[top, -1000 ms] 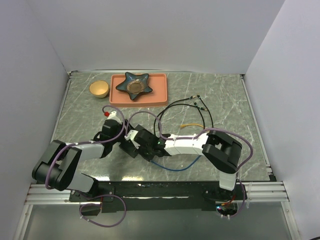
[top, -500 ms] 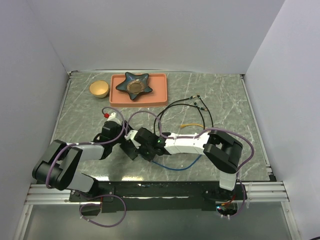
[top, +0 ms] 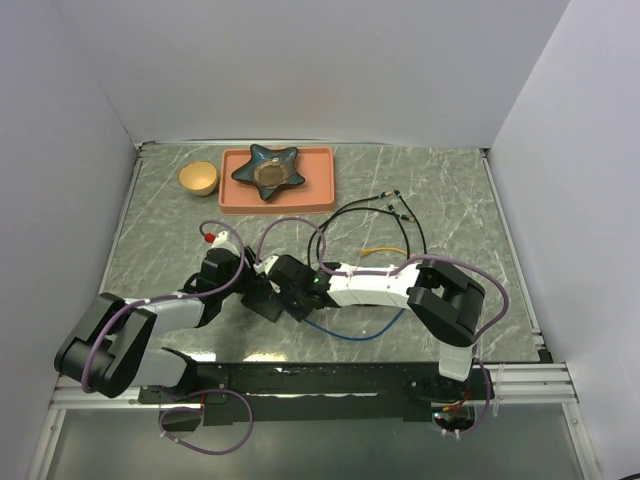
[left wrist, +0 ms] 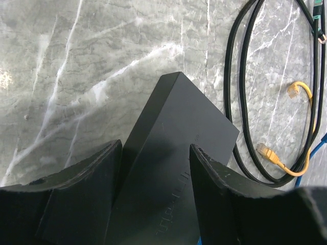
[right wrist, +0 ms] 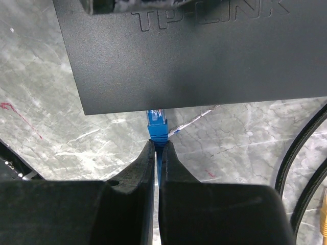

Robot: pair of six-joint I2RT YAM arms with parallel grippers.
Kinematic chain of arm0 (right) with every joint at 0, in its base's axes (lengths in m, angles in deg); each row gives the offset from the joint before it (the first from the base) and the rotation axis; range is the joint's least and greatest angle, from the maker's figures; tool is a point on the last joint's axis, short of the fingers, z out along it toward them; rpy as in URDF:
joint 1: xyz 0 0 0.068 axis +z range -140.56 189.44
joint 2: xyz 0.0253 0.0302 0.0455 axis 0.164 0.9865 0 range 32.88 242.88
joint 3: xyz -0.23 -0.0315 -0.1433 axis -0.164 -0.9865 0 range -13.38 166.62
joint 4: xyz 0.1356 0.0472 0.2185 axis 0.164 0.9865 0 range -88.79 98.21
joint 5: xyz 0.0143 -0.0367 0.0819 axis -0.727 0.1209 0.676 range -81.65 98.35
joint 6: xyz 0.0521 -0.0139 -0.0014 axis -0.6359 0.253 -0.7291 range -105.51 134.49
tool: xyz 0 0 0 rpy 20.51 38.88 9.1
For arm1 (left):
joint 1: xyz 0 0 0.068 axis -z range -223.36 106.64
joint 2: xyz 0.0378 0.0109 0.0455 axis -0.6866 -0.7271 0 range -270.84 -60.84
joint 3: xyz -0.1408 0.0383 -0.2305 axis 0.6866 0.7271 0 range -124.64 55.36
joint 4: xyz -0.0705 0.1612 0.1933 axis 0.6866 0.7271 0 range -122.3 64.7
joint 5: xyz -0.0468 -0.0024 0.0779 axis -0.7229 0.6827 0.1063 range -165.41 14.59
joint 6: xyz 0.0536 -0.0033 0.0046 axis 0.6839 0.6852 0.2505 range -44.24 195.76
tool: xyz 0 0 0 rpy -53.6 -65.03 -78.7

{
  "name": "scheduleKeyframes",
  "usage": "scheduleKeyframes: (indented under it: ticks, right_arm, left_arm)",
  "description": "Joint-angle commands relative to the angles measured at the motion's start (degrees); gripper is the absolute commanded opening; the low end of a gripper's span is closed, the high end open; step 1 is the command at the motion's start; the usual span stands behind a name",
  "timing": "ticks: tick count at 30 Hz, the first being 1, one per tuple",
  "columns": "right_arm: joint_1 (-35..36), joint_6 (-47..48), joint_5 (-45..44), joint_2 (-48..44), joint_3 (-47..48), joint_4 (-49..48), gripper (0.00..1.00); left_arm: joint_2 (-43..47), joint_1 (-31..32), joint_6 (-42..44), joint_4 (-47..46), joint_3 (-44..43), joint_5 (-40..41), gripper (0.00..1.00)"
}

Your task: Insert the plug into the switch port

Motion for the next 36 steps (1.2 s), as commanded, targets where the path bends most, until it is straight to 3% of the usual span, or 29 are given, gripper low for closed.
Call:
scheduleKeyframes:
  ticks: [1, 8, 21, 36]
  right_arm:
    - [-1.37, -0.70, -3.23, -1.10, 4.94, -16.83, 0.00]
    - [-1.37, 2.20, -1.73, -0.05, 5.11, -18.43, 0.00]
    - [-2.07, -1.31, -1.91, 2.06, 7.39, -24.31, 0.00]
    - [-2.42, -2.01, -0.67, 4.44, 12.15, -22.21, 0.00]
  left_arm:
    - [-0.52, 3.04, -3.42, 9.39, 2.62, -7.71, 0.61]
    - [-2.90, 3.83, -3.24, 7.63, 2.44, -8.59, 0.61]
    - [-2.02, 5.50, -5.61, 6.39, 4.99, -9.90, 0.57]
    - [-2.11, 8.40, -8.78, 4.19, 6.93, -8.15, 0.56]
